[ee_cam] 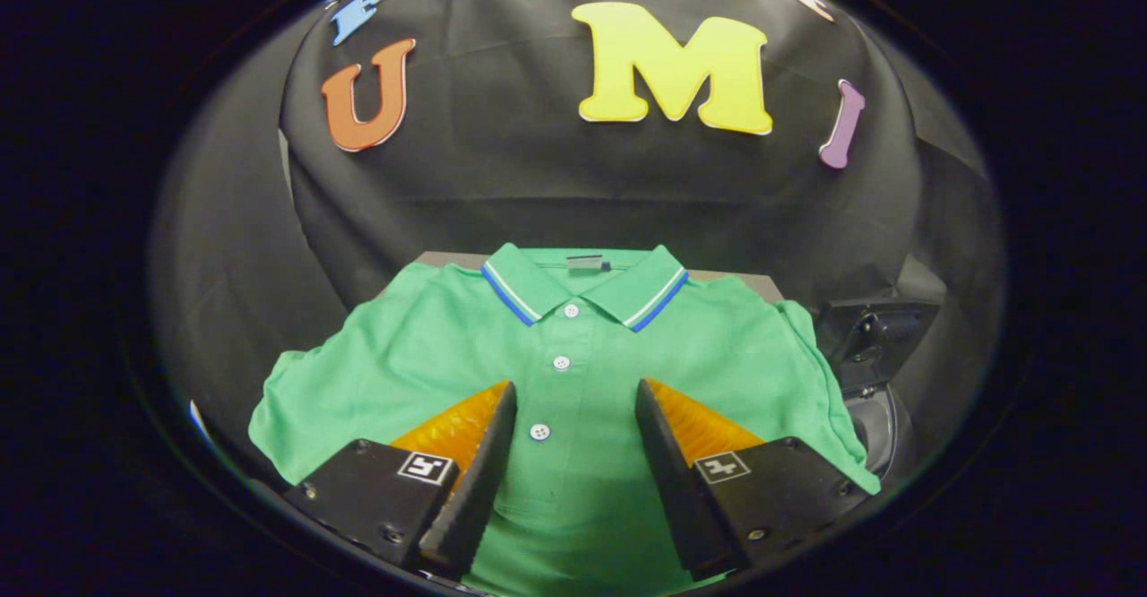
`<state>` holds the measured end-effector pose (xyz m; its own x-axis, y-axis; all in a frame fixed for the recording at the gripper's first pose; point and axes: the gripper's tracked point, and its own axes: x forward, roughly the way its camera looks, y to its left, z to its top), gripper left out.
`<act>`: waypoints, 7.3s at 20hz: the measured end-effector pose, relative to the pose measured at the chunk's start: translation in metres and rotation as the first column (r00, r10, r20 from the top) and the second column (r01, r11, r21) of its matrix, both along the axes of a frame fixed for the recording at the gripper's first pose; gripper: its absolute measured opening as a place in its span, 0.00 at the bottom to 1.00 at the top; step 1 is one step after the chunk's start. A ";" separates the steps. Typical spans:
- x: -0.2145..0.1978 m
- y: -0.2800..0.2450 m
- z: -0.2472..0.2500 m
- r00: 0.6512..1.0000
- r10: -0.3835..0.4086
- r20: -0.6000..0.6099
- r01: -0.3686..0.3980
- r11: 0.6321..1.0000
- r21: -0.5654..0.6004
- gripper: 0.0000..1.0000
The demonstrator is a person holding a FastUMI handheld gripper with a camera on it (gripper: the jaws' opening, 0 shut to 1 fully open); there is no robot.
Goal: Put the clothes into the washing machine and then close the washing machine lid.
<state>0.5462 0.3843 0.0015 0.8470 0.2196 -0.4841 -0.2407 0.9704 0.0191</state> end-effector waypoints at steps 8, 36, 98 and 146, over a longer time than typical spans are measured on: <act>-0.002 -0.013 0.000 0.999 0.028 -0.042 -0.023 0.993 0.118 0.15; -0.235 -0.202 0.142 0.937 0.044 0.346 -0.112 0.977 0.179 0.07; 0.057 -0.411 -0.276 0.857 -0.125 -0.501 0.084 0.991 -0.103 0.08; 0.115 -0.428 0.005 0.977 -0.133 0.166 0.138 0.990 -0.015 0.54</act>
